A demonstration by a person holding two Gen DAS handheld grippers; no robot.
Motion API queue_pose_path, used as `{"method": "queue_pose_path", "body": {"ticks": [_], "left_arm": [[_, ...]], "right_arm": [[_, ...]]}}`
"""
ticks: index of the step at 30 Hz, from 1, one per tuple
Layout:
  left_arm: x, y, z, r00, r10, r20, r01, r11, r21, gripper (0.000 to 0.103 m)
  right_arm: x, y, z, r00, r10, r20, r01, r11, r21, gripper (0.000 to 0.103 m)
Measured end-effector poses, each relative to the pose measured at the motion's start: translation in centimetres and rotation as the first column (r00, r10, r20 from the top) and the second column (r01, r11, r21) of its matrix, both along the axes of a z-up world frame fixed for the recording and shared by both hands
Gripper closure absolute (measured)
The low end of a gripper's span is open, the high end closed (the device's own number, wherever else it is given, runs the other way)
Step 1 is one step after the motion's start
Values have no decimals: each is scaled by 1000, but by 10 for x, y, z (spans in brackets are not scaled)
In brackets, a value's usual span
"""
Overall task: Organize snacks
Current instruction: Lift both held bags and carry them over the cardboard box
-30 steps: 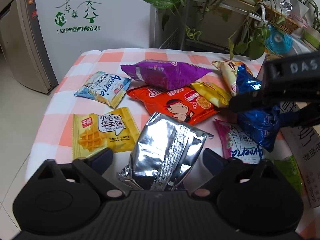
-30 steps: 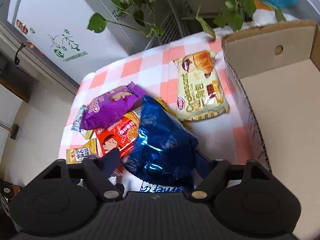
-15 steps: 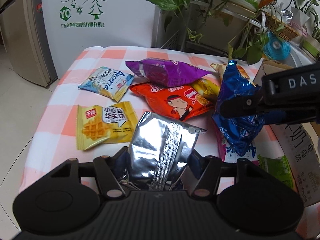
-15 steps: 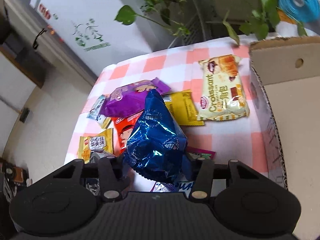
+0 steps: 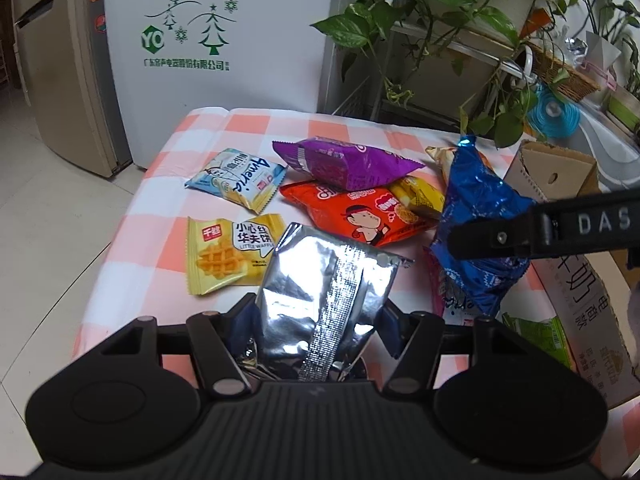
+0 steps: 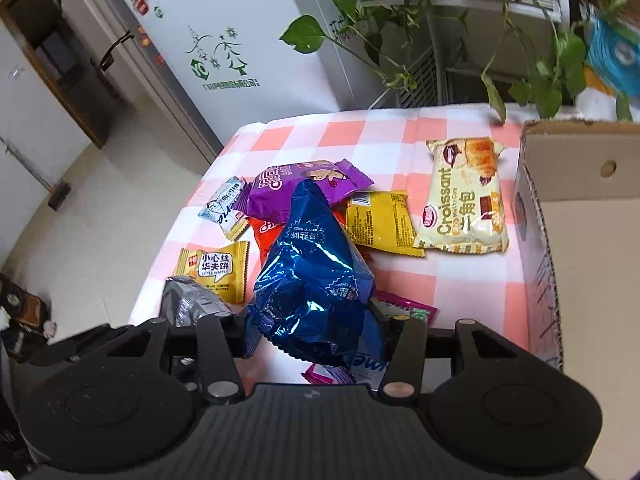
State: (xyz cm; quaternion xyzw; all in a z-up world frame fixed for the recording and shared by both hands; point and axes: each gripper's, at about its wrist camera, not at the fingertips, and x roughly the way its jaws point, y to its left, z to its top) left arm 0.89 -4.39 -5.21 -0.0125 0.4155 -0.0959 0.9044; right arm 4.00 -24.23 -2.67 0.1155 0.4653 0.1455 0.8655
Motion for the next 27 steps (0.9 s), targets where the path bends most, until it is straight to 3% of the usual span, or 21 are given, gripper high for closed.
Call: {"method": "queue_pose_path", "body": {"ticks": [12, 27], "left_arm": [[-22, -2, 13, 999, 49, 15, -49, 999, 17, 42], [-45, -22, 36, 998, 35, 55, -37, 999, 27, 42]], "right_arm": [[-21, 2, 14, 996, 72, 56, -69, 996, -50, 47], [-48, -18, 35, 990, 60, 127, -54, 997, -51, 47]]}}
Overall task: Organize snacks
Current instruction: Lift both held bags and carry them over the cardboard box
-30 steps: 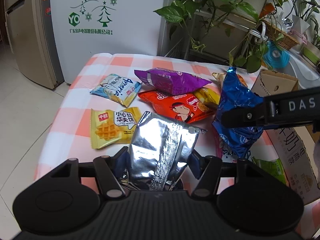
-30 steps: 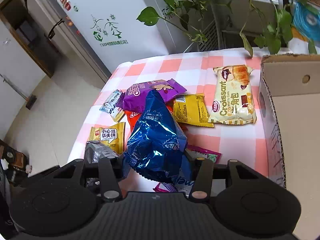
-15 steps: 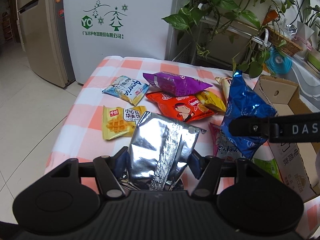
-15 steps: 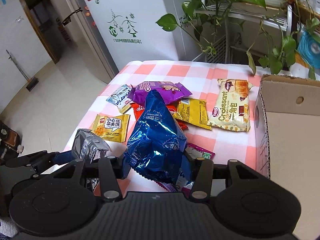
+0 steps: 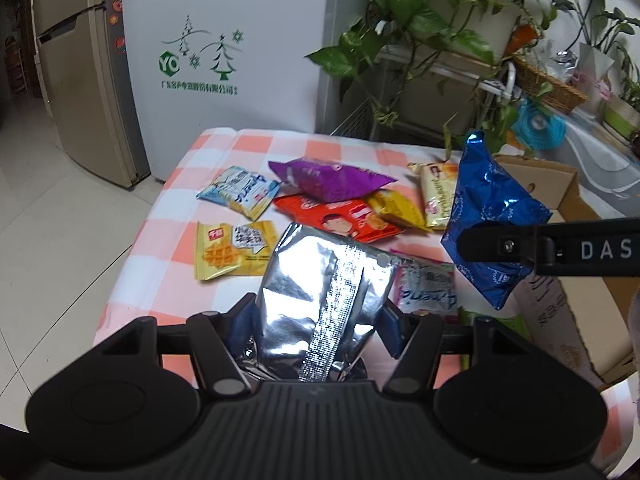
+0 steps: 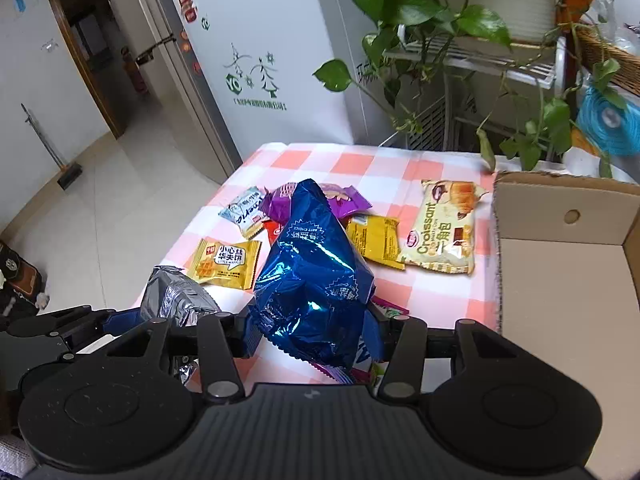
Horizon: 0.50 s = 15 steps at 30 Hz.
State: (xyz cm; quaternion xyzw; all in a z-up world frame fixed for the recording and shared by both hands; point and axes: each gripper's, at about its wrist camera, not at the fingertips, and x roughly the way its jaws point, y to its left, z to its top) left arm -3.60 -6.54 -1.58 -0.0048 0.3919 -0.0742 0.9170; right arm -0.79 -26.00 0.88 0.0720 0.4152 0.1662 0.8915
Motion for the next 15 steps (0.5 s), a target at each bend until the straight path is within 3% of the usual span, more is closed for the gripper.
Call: {"method": "queue_pose_path", "body": {"ticks": [10, 15], "left_arm": [[-8, -23, 16, 999, -35, 17, 35, 999, -18, 42], [-9, -43, 25, 997, -74, 24, 75, 997, -36, 42]], "right_arm": [[-15, -31, 6, 996, -91, 18, 91, 996, -6, 47], [-23, -59, 9, 980, -197, 5, 197, 980, -16, 47]]}}
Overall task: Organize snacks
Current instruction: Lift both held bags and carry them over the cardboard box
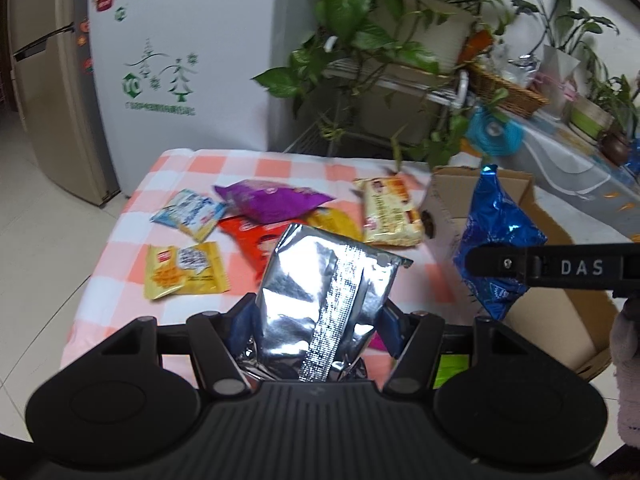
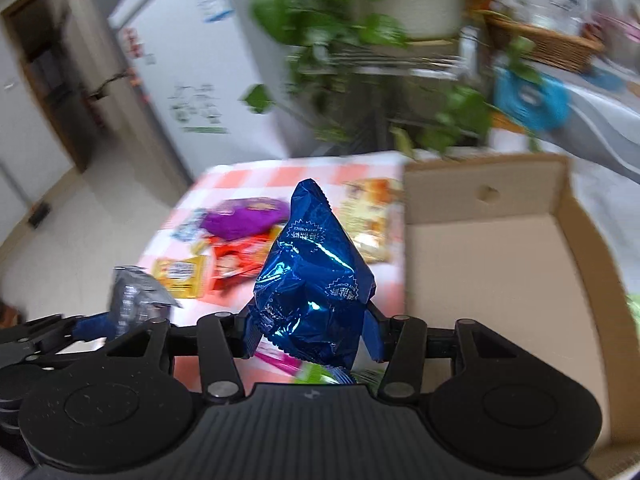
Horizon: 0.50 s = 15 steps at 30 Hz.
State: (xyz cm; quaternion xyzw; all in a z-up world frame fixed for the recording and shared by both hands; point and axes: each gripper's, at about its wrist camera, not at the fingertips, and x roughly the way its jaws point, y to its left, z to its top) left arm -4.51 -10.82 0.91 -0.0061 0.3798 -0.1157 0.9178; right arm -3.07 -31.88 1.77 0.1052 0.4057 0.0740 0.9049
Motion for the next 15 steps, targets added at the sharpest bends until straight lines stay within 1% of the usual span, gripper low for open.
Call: {"method": "queue_pose_path", "body": {"ticks": [2, 6, 11, 15], "left_arm": [[0, -9, 3, 1000, -18, 0, 18, 1000, -18, 42], [-1, -30, 8, 998, -61, 1, 61, 998, -36, 42], [1, -59, 12, 994, -114, -3, 113, 992, -62, 42], [4, -86, 12, 987, -160, -5, 159, 983, -86, 42]], "right_arm": [[-4, -12, 6, 999, -31, 27, 30, 1000, 1, 47], [-10, -36, 11, 995, -92, 42, 91, 996, 19, 47], [-10, -51, 9, 987, -155, 36, 156, 987, -30, 47], [-10, -61, 7, 979, -200, 27, 201, 978, -50, 47]]}}
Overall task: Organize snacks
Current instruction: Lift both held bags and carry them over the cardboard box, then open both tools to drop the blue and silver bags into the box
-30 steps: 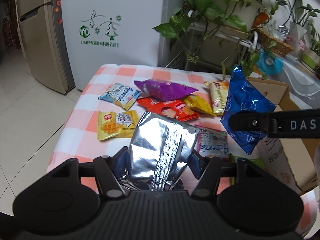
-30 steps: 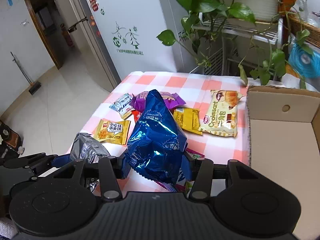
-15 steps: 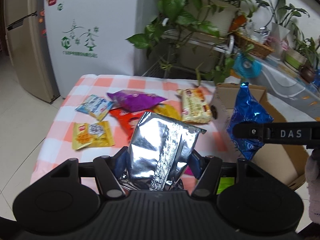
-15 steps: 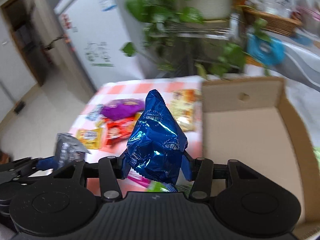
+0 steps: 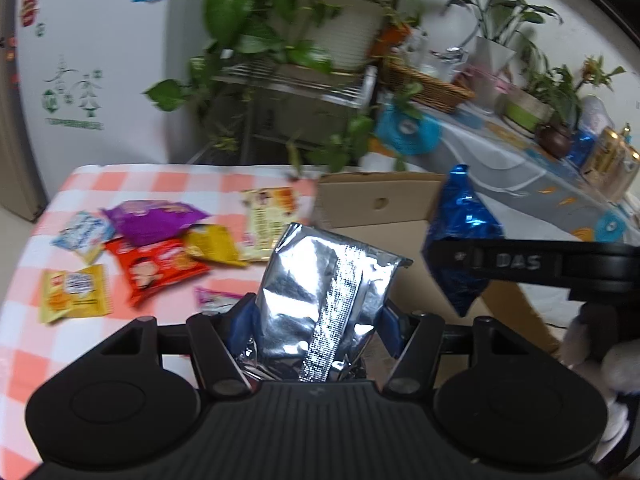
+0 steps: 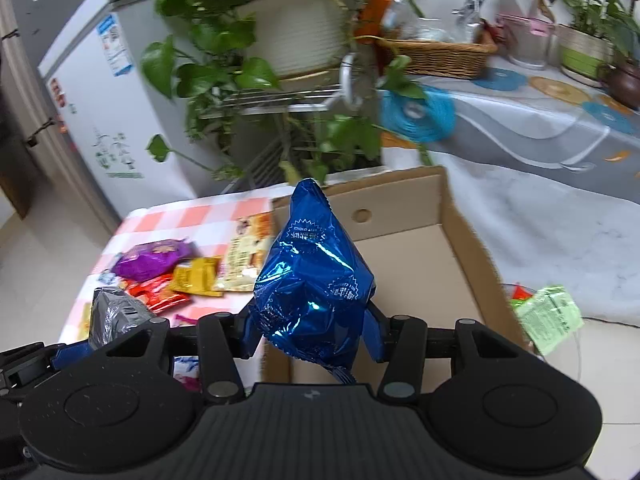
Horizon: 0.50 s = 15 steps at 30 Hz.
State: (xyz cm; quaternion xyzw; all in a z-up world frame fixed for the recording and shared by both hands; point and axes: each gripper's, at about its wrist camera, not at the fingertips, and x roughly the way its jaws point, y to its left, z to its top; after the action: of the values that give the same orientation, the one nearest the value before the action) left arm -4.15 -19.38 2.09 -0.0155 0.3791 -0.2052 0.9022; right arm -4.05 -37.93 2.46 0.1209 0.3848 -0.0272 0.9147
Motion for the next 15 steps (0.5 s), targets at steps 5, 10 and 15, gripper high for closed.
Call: {"method": "queue_pose_path", "body": {"ticks": [5, 10, 15], "left_arm": [[2, -30, -7, 998, -54, -19, 53, 998, -18, 42], [3, -54, -13, 994, -104, -32, 103, 994, -31, 42], [8, -74, -19, 987, -151, -54, 149, 988, -40, 41]], "right_arm": [[-1, -14, 1, 999, -45, 11, 44, 999, 20, 47], [-2, -27, 3, 995, -94, 21, 93, 995, 41, 47], [-1, -35, 2, 991, -136, 15, 134, 989, 68, 44]]}}
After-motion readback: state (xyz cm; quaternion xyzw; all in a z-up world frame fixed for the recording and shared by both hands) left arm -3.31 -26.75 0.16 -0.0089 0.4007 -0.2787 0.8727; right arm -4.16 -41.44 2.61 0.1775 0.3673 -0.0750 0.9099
